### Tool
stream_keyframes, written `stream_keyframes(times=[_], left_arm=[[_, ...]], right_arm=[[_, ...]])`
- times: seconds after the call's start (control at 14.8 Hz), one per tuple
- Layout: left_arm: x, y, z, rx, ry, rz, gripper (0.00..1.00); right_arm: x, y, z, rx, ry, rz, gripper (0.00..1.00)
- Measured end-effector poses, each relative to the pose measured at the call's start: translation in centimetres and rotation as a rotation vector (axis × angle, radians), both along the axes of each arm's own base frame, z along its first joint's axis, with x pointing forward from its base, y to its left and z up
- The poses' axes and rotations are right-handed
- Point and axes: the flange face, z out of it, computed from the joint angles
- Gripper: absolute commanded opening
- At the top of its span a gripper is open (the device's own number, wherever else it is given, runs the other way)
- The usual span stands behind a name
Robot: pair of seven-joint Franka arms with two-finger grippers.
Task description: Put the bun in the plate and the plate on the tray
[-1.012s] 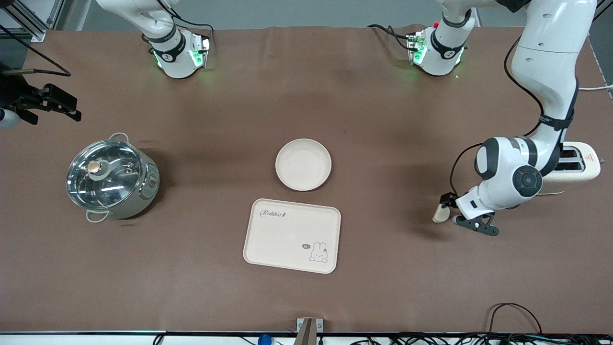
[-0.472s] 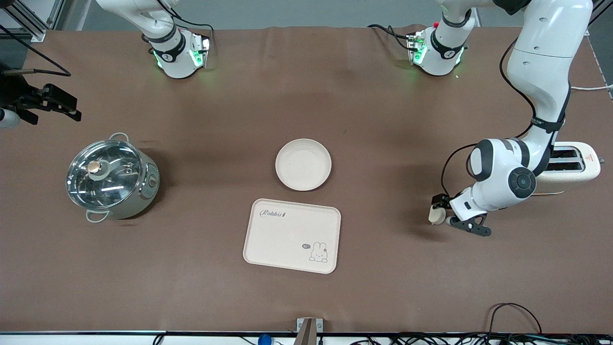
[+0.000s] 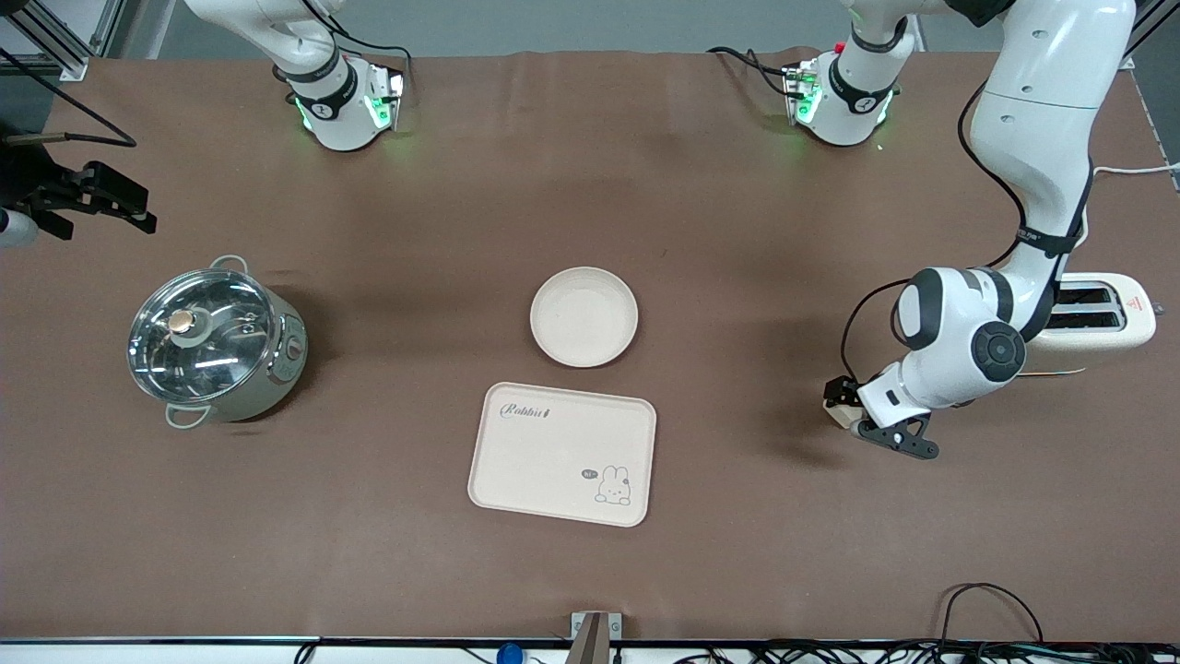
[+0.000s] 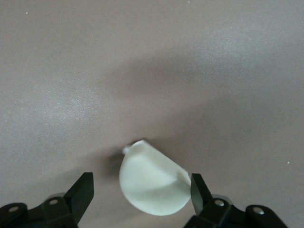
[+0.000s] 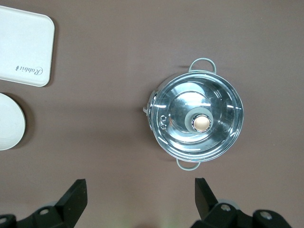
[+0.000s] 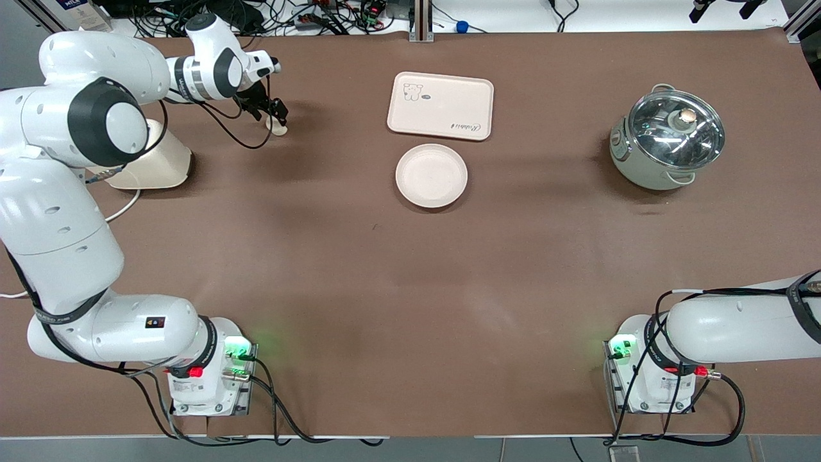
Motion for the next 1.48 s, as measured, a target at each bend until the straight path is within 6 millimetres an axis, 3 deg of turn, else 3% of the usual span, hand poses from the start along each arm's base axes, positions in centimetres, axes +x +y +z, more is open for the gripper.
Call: stream_keyframes(times=[0.13, 0.47, 0.67, 0.81, 0.94, 1.08, 1.15, 1.28, 1.42, 1.48], left_arm=[[0.0, 0.0, -0.2, 0.0, 0.003, 0.0, 0.74], [-0.1, -0.3, -0.5, -0.022, 0.012, 0.016, 0.15], [-0.1, -0.5, -0.4, -0.037, 0.012, 0.025, 0.0], [-0.1, -1.0, -0.3, -0.042, 0.01, 0.019, 0.0], [0.1, -2.9, 0.3, -0.06, 0.001, 0.009, 0.0], [0.7, -6.9, 2.4, -0.082, -0.001, 0.043, 0.0], [0.8, -10.1, 3.8, -0.086, 0.025, 0.085, 0.0], [-0.5, -18.8, 6.9, -0.05, 0.064, 0.169, 0.0], [-3.5, -27.3, 8.9, 0.015, 0.054, 0.244, 0.0], [-5.4, -30.6, 9.2, 0.032, 0.058, 0.296, 0.0]], right_arm=[[0.0, 0.0, 0.0, 0.0, 0.0, 0.0, 1.0], [0.0, 0.0, 0.0, 0.0, 0.0, 0.0, 1.0], [0.0, 0.0, 0.0, 0.0, 0.0, 0.0, 1.0], [0.0, 0.0, 0.0, 0.0, 0.0, 0.0, 1.0], [0.0, -0.1, 0.0, 0.001, 0.0, -0.002, 1.0], [0.0, -0.2, 0.0, 0.01, 0.0, -0.006, 1.0], [0.0, -0.3, 0.0, 0.011, 0.0, -0.007, 1.0], [0.0, -0.3, 0.0, 0.014, -0.003, -0.009, 1.0], [0.3, -0.2, -0.1, 0.021, -0.016, -0.009, 1.0], [0.4, -0.1, -0.4, 0.024, -0.02, -0.007, 1.0]])
